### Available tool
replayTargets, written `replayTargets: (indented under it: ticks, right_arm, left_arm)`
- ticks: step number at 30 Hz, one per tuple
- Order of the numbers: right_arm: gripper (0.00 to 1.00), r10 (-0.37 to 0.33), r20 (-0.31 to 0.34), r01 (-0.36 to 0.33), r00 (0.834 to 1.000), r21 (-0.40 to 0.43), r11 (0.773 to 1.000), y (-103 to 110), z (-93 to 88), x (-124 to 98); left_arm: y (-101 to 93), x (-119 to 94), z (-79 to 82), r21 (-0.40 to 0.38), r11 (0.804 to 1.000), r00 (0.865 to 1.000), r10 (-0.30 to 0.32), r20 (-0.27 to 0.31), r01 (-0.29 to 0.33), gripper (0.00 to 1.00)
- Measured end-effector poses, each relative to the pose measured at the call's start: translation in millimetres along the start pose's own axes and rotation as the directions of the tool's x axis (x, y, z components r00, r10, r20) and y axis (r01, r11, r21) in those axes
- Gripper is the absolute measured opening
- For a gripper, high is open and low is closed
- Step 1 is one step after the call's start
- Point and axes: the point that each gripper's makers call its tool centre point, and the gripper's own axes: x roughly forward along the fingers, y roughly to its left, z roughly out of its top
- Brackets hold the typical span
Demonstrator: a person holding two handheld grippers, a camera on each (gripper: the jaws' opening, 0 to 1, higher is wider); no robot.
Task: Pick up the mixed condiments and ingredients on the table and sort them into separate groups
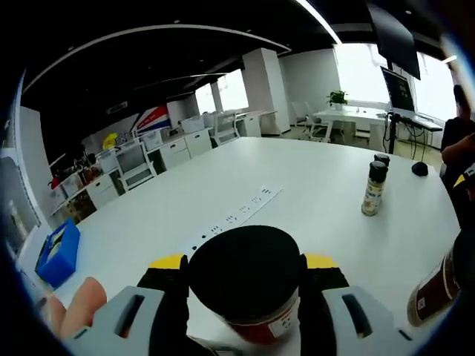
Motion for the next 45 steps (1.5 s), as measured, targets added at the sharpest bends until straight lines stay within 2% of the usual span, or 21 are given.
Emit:
replayTargets:
  ticks: [12, 20, 29, 36, 45]
  right_arm:
    - [0.91, 0.014, -0.006, -0.014, 1.0, 0.004, 1.0, 3, -0.9, 6]
    - [0.91, 0.014, -0.01, -0.013, 1.0, 0.003, 1.0, 3, -1.9, 7]
    - [0.91, 0.011, -0.013, -0.011, 1.0, 0.008, 1.0, 2, -4.4, 7]
    - [0.9, 0.014, -0.016, -0.014, 1.0, 0.006, 1.0, 4, -5.6, 7]
    - [0.9, 0.02, -0.018, -0.02, 1.0, 0.004, 1.0, 6, -5.9, 9]
  left_arm:
    - [-3.0, -8, -6.6, 0.03, 1.0, 1.0, -0.005, 0.009, 0.005, 0.57]
    - [-1.9, -14, -12.1, 0.059, 0.998, 1.0, -0.011, -0.009, 0.012, 0.57]
    - [-1.2, -20, -17.7, 0.085, 0.996, 0.999, -0.029, -0.025, 0.032, 0.56]
    - [-0.9, -23, -20.5, 0.115, 0.991, 0.997, -0.063, -0.053, 0.069, 0.56]
    - [-3.2, -25, -21.9, 0.136, 0.986, 0.995, -0.085, -0.055, 0.092, 0.56]
